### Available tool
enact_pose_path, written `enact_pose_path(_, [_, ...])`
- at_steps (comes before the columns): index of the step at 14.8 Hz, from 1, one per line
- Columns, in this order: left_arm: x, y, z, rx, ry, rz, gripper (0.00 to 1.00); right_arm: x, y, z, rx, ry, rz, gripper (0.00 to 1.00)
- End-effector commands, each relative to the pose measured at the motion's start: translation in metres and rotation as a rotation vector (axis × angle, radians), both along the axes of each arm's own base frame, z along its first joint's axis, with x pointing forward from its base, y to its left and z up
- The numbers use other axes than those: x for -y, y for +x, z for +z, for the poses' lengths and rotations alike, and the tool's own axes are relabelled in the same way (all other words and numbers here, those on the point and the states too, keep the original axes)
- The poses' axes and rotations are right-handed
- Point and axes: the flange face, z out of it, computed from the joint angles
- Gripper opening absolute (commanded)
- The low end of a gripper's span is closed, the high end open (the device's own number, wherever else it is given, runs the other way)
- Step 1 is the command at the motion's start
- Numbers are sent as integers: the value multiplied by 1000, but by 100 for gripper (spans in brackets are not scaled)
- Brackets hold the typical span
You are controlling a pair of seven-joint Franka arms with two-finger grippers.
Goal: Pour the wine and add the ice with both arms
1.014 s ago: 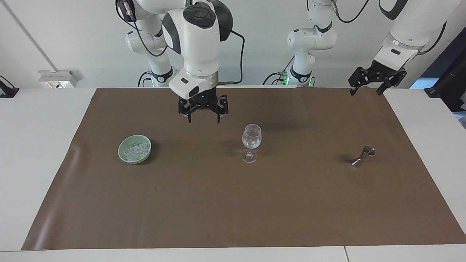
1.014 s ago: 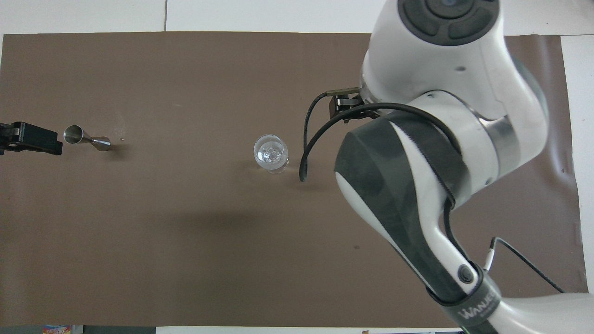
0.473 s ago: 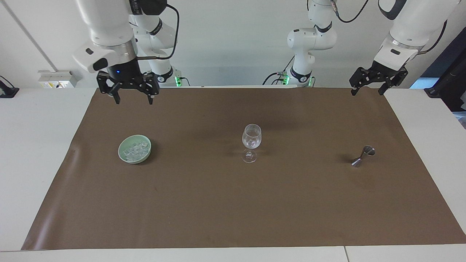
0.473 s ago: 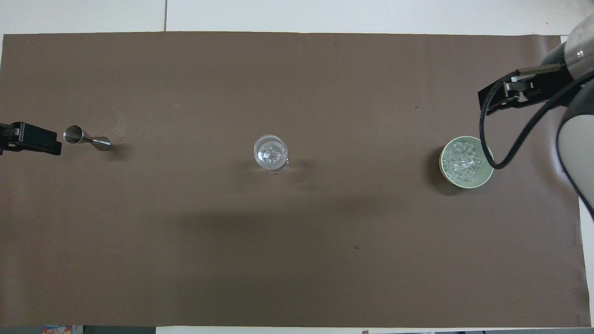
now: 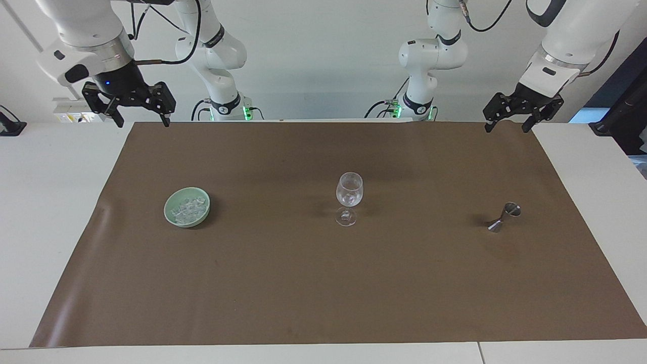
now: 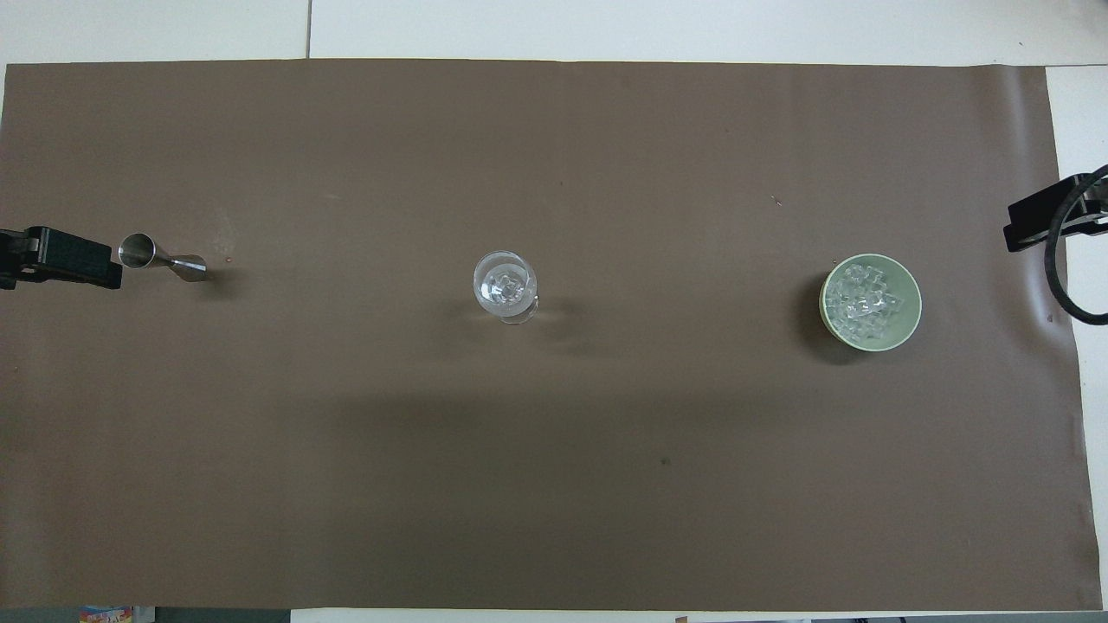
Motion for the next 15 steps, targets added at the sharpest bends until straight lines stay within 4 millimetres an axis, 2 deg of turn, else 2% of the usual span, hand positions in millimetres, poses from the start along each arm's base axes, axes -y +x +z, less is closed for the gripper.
enact_pose_path(1, [-5, -7, 1, 4, -16, 6, 100, 11, -32, -8, -33, 15, 53, 100])
enact_pose_path(4, [-3, -7, 1, 2, -16, 3, 100, 16, -53, -40, -15, 42, 57, 100])
enact_pose_path(7, [-5, -7, 1, 2, -16, 6, 100, 24, -47, -54, 20, 50, 23, 100])
enact_pose_path(13, [-5, -7, 1, 2, -16, 6, 100, 39, -35, -56, 10, 41, -38, 100])
enact_pose_path(15, [-5, -7, 1, 2, -16, 6, 100, 41, -28, -64, -11, 44, -43, 100])
